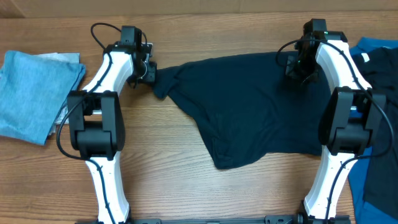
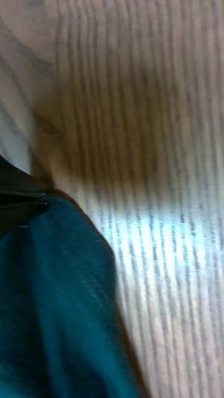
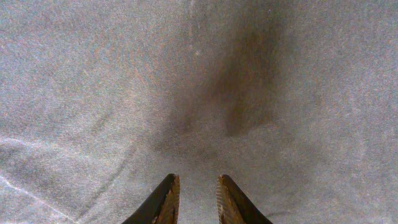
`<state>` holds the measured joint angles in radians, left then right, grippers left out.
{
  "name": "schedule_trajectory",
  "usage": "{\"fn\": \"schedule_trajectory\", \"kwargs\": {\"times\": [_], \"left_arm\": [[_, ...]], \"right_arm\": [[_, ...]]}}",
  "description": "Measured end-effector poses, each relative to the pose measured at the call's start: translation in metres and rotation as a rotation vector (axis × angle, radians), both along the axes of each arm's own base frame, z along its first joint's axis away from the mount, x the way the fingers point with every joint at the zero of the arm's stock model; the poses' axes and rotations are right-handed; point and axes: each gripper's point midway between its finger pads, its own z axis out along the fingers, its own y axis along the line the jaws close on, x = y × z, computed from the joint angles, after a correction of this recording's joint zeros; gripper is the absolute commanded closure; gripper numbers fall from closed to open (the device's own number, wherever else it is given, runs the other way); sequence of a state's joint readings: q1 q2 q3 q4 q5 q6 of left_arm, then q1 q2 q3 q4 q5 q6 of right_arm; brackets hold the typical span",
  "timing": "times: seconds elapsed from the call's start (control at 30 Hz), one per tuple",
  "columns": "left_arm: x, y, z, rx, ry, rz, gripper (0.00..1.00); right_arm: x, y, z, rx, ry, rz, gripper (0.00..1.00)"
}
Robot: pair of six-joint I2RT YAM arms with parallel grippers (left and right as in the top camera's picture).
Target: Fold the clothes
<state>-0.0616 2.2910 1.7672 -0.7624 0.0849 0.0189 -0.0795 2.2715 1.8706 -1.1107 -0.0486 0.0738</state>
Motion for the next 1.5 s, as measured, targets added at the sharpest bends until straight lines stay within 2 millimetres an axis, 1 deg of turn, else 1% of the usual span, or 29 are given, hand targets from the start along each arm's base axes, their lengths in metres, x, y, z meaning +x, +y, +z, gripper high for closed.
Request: {"fn": "schedule_trajectory", "kwargs": {"times": [0.03,0.07,0.13,0.17,0.2,0.47,0.53,0.6,0.63,0.7,0.73,0.77,0.87,0.9,0.97,1.0,1.03,1.07,1.1,1.13,1.17,1.23,1.27,1.3,1.37,1.4,1.43,1.47,1.5], "left_arm": [[0.005,-0.001,0.002,0.001,-0.002,-0.002,0.96],[0.021,-0.003,0.014,0.0,-0.04,-0.004,0.96],[0.045,-0.005,0.04,-0.004,-0.129,-0.007,0.96],[0.063,-0.006,0.058,-0.005,-0.206,-0.015,0.96],[0.07,-0.006,0.066,-0.004,-0.239,-0.021,0.96],[0.108,-0.008,0.093,0.037,-0.437,-0.101,0.96],[0.116,-0.008,0.094,0.041,-0.471,-0.108,0.96],[0.12,-0.008,0.076,0.05,-0.462,-0.124,0.96],[0.125,-0.008,0.062,0.054,-0.465,-0.13,0.96],[0.13,-0.008,0.027,0.063,-0.449,-0.14,0.96],[0.134,-0.008,0.013,0.068,-0.452,-0.141,0.96],[0.14,-0.007,0.008,0.076,-0.478,-0.139,0.96],[0.16,-0.006,0.026,0.087,-0.591,-0.127,0.96],[0.162,-0.006,0.028,0.088,-0.603,-0.126,0.96],[0.171,0.002,0.038,0.093,-0.657,-0.11,0.96],[0.174,0.01,0.041,0.099,-0.671,-0.097,0.94],[0.174,0.021,0.041,0.104,-0.67,-0.082,0.89],[0.174,0.028,0.041,0.107,-0.667,-0.071,0.64],[0.173,0.038,0.041,0.109,-0.65,-0.055,0.44],[0.172,0.048,0.043,0.107,-0.626,-0.041,0.19],[0.174,0.053,0.052,0.093,-0.616,-0.035,0.0],[0.183,0.057,0.089,0.066,-0.645,-0.026,0.0],[0.188,0.056,0.117,0.055,-0.676,-0.026,0.0],[0.188,0.053,0.144,0.037,-0.691,-0.022,0.0],[0.177,0.041,0.185,-0.013,-0.674,-0.018,0.0],[0.162,0.031,0.191,-0.045,-0.611,-0.02,0.0],[0.144,0.015,0.196,-0.08,-0.548,-0.025,0.0],[0.126,-0.002,0.198,-0.105,-0.478,-0.035,0.0],[0.113,-0.017,0.197,-0.122,-0.429,-0.044,0.0]], "right_arm": [[0.0,0.0,0.0,0.0,0.0,0.0,0.76],[0.0,0.0,0.0,0.0,0.0,-0.001,0.76],[0.0,0.0,0.0,0.0,0.001,0.0,0.76],[0.0,0.0,0.0,0.0,0.001,0.0,0.76],[0.0,0.0,0.0,0.0,0.001,0.0,0.76],[0.002,0.0,0.0,-0.001,-0.006,0.0,0.76],[0.008,-0.001,0.001,-0.003,-0.032,0.0,0.76],[0.012,-0.001,0.002,-0.004,-0.049,0.0,0.76],[0.015,-0.001,0.002,-0.005,-0.063,0.0,0.76],[0.021,-0.002,0.003,-0.007,-0.086,0.0,0.76],[0.023,-0.002,0.004,-0.008,-0.097,0.0,0.76],[0.025,-0.002,0.004,-0.008,-0.104,0.0,0.76],[0.031,-0.003,0.005,-0.011,-0.129,0.0,0.76],[0.032,-0.003,0.006,-0.011,-0.134,0.0,0.76],[0.035,-0.002,0.006,-0.008,-0.147,0.001,0.76],[0.038,0.0,0.007,0.008,-0.157,0.004,0.76],[0.038,0.003,0.008,0.019,-0.161,0.006,0.76],[0.039,0.003,0.008,0.026,-0.164,0.007,0.76],[0.042,0.005,0.009,0.034,-0.176,0.01,0.76],[0.043,0.005,0.009,0.037,-0.182,0.01,0.74],[0.044,0.006,0.01,0.039,-0.186,0.011,0.71],[0.044,0.006,0.01,0.042,-0.186,0.012,0.7],[0.044,0.006,0.011,0.043,-0.184,0.012,0.7],[0.042,0.007,0.013,0.044,-0.175,0.011,0.7],[0.037,0.007,0.017,0.046,-0.152,0.01,0.69],[0.034,0.007,0.018,0.048,-0.137,0.008,0.66],[0.028,0.005,0.019,0.049,-0.116,0.001,0.61],[0.022,0.001,0.021,0.051,-0.096,-0.01,0.53],[0.016,-0.003,0.023,0.052,-0.08,-0.016,0.45]]}}
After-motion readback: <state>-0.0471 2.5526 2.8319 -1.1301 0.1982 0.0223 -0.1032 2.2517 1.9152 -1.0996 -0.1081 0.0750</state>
